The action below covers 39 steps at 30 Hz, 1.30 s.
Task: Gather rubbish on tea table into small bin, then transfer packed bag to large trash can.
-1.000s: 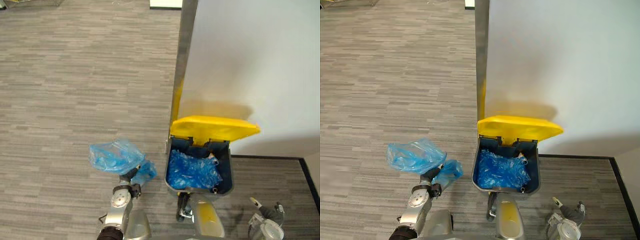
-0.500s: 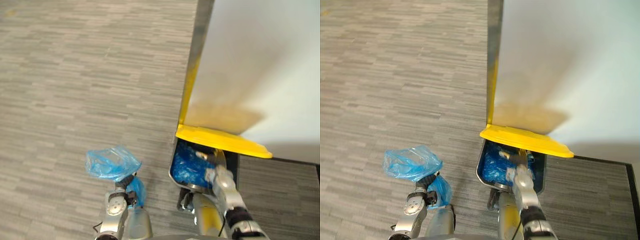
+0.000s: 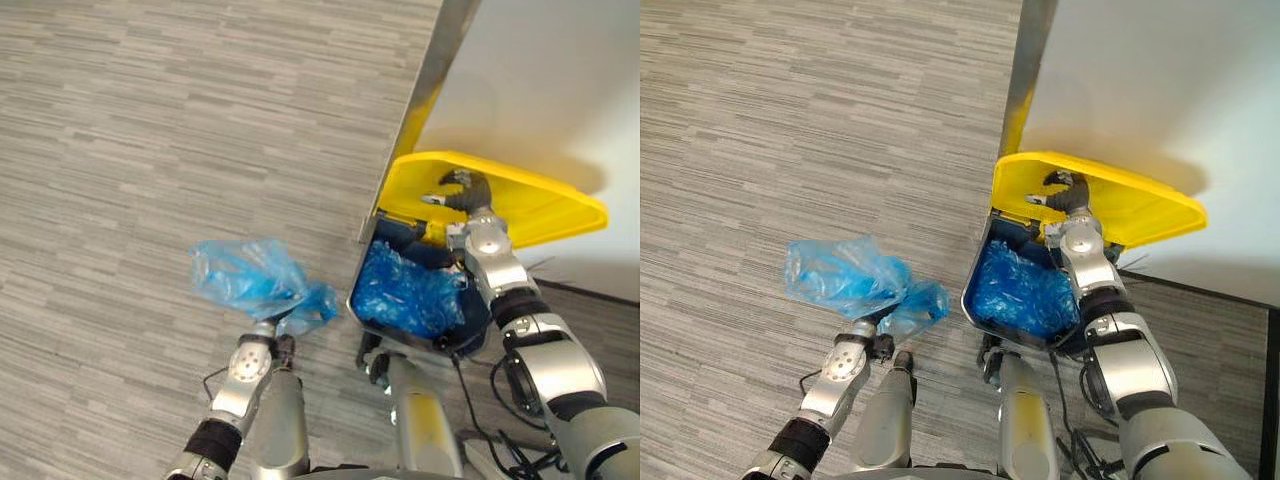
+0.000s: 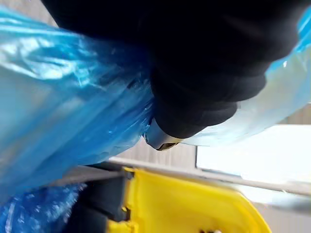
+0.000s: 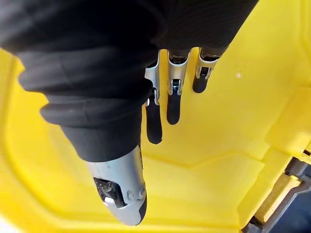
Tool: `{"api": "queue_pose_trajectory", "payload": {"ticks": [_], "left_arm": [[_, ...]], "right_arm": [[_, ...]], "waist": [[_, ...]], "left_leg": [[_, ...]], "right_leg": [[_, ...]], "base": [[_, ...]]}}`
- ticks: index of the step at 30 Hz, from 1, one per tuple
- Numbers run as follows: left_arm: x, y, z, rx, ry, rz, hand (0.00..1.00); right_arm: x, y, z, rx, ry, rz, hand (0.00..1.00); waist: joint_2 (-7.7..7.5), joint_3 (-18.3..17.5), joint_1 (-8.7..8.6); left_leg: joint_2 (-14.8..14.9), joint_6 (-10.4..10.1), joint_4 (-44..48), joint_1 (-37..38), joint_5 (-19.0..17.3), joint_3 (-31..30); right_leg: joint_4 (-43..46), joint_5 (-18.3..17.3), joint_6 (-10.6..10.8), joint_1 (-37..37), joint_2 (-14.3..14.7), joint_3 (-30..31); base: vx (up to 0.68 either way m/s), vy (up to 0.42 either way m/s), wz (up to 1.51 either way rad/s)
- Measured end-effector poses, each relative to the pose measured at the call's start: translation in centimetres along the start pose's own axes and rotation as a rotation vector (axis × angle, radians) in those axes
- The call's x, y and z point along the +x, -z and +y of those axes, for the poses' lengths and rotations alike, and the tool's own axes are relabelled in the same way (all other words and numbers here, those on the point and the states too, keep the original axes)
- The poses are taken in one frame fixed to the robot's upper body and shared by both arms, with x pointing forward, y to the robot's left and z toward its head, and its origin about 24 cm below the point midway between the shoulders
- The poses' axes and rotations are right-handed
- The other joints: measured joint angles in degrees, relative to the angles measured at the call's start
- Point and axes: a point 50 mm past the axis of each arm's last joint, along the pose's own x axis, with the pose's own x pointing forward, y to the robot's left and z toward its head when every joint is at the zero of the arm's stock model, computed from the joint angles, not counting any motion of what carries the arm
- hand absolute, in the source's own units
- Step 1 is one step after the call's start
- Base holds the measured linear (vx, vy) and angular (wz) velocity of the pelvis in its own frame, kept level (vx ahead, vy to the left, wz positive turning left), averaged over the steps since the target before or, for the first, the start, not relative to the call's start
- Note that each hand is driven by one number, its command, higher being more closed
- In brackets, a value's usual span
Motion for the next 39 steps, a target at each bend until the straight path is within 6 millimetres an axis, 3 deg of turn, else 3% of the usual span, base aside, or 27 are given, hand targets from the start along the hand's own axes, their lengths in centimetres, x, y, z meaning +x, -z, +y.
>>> {"api": "queue_pose_trajectory", "payload": {"ticks": [3,6,9,11,13,19,23,24,30,36,39], "left_arm": [[2.2,-3.6,-3.1,0.02,0.153,-0.149,1.0],[3.9,-6.7,-6.0,0.018,0.272,-0.261,1.0],[5.2,-9.2,-7.7,0.026,0.327,-0.344,1.0],[7.0,-11.4,-8.7,0.051,0.332,-0.403,1.0],[8.0,-11.7,-9.1,0.068,0.311,-0.392,1.0],[10.3,-9.4,-8.7,0.193,0.235,-0.246,1.0],[11.3,-8.4,-8.2,0.232,0.19,-0.155,1.0],[11.5,-8.5,-7.8,0.231,0.171,-0.146,0.0],[12.1,-7.3,-6.6,0.256,0.122,-0.051,0.0],[12.4,-7.2,-5.2,0.303,0.06,-0.027,0.0],[12.2,-6.6,-4.8,0.294,0.035,-0.002,0.0]], "right_arm": [[1.1,-2.2,-0.4,-0.101,-0.031,-0.057,0.0],[1.3,-2.4,-0.2,-0.151,-0.053,-0.058,0.0],[1.5,-2.9,0.0,-0.201,-0.064,-0.068,0.0],[2.1,-4.7,-0.2,-0.202,-0.058,-0.11,0.0],[2.4,-5.8,-0.3,-0.211,-0.062,-0.139,0.0],[2.9,-8.8,-0.7,-0.205,-0.039,-0.22,0.0],[3.1,-10.0,-2.2,-0.135,0.022,-0.25,0.0],[3.0,-10.8,-2.3,-0.123,0.029,-0.28,0.0],[2.8,-13.1,-2.8,-0.032,0.077,-0.354,0.0],[2.3,-14.6,-1.1,0.036,0.039,-0.402,0.0],[1.6,-14.2,-0.3,0.048,0.02,-0.424,0.0]], "waist": [[-0.31,1.53,-1.16],[-0.43,1.71,-2.07],[-0.83,2.52,-3.09],[-1.09,4.92,-4.02],[-1.32,5.83,-4.52],[-2.91,7.38,-6.25],[-3.19,7.98,-6.59],[-3.05,8.27,-6.78],[-3.1,9.13,-7.37],[-3.11,9.13,-7.19],[-3.1,9.11,-6.29]], "left_leg": [[-0.16,0.1,0.52,0.05,0.06,-0.31],[-0.9,0.18,0.66,0.01,0.02,-0.32],[-1.13,0.53,1.47,0.01,-0.19,-0.1],[-1.22,1.0,2.54,0.01,-0.52,0.49],[-1.26,1.25,2.65,-0.06,-0.65,1.38],[0.18,1.85,5.7,-2.34,-2.19,5.58],[1.33,2.24,9.77,-6.54,-4.09,8.18],[2.28,2.52,12.17,-8.14,-5.18,9.76],[3.18,3.79,16.91,-13.76,-7.45,11.25],[3.24,4.7,18.38,-14.51,-8.21,12.32],[3.24,4.69,18.3,-13.2,-8.26,12.34]], "right_leg": [[0.33,0.57,-0.89,0.57,-0.38,-0.4],[0.51,0.59,-0.92,0.56,-1.05,-0.27],[1.03,0.59,-0.92,0.67,-1.32,0.08],[1.65,0.65,-0.83,0.65,-1.5,0.61],[1.53,0.6,-0.4,0.03,-1.33,1.48],[2.07,1.17,-0.03,-3.96,0.49,5.06],[3.03,2.07,-0.46,-8.25,1.52,6.67],[3.58,2.34,-0.83,-10.17,2.03,7.37],[5.14,3.55,-1.39,-15.01,2.22,8.71],[5.26,4.22,-1.25,-15.75,2.24,9.73],[5.27,4.26,-1.3,-14.5,2.24,9.77]], "base": [[0.01,0.006,0.11],[0.0,0.01,0.04],[-0.01,0.008,-0.01],[-0.05,0.021,-0.08],[-0.05,0.014,-0.22],[-0.01,0.01,-0.39],[0.01,0.047,-0.37],[0.02,0.06,-0.38],[-0.02,0.086,-0.18],[-0.01,0.06,-0.08],[-0.01,0.011,0.0]]}}
